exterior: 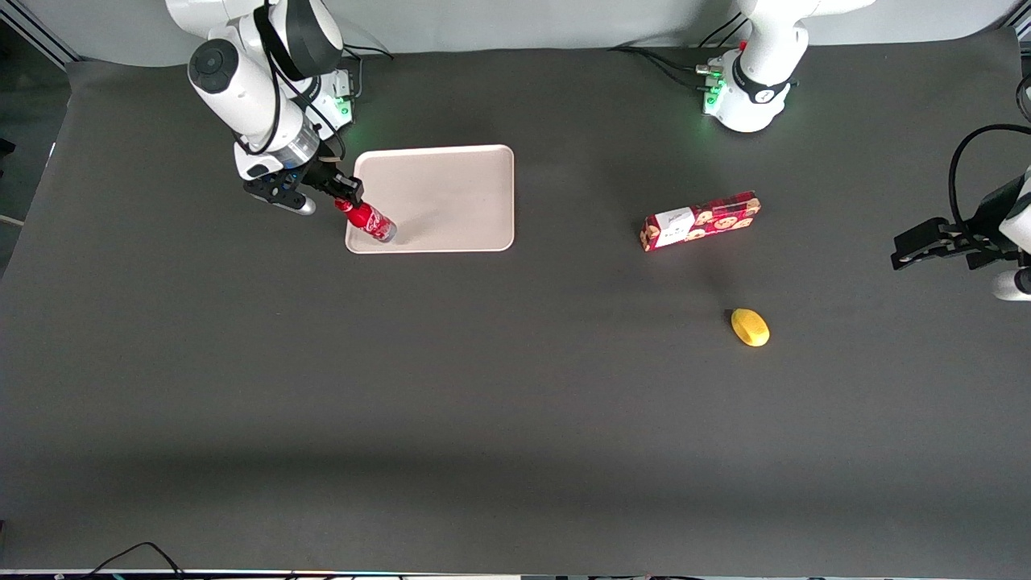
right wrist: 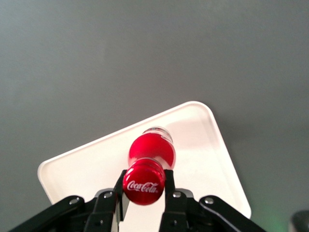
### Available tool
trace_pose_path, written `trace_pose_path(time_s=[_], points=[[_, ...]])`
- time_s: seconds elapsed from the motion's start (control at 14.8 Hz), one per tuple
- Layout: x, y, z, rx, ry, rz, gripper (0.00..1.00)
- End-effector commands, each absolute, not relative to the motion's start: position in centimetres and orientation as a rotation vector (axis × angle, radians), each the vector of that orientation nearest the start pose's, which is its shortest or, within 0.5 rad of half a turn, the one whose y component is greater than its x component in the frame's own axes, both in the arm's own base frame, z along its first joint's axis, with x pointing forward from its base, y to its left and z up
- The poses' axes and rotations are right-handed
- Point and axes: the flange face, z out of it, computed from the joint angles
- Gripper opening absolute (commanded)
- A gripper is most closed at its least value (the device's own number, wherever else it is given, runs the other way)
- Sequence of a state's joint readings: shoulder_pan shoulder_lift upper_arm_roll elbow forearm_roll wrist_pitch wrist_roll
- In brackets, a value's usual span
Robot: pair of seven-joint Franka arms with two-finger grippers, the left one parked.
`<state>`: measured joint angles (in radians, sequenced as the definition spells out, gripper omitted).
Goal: Place coke bottle on tray
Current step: 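Lower the bottle upright onto the tray and open the right gripper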
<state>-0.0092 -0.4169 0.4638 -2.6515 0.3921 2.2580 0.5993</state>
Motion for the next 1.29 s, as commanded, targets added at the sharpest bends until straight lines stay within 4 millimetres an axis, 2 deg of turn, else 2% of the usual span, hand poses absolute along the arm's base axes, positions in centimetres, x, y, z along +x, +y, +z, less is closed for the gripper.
trace_pose_path(time_s=[0.0,0.27,0.54,0.88,0.95,1.01,1.08,1.15,1.22], points=[[33.0,17.3,35.0,-3.015,0.600,0.089,0.00],[32.0,16.3,33.9,-3.086,0.572,0.093,0.00],[32.2,16.2,34.6,-3.117,0.558,0.055,0.00],[32.3,16.2,34.1,-3.118,0.558,0.075,0.00],[32.3,16.3,34.0,-3.118,0.557,0.085,0.09],[32.4,16.3,34.0,-3.116,0.558,0.086,0.25],[32.5,16.2,33.9,-3.116,0.560,0.089,0.45],[32.7,16.5,34.1,-3.112,0.555,0.090,0.60],[32.9,16.6,34.1,-3.110,0.552,0.094,0.99]])
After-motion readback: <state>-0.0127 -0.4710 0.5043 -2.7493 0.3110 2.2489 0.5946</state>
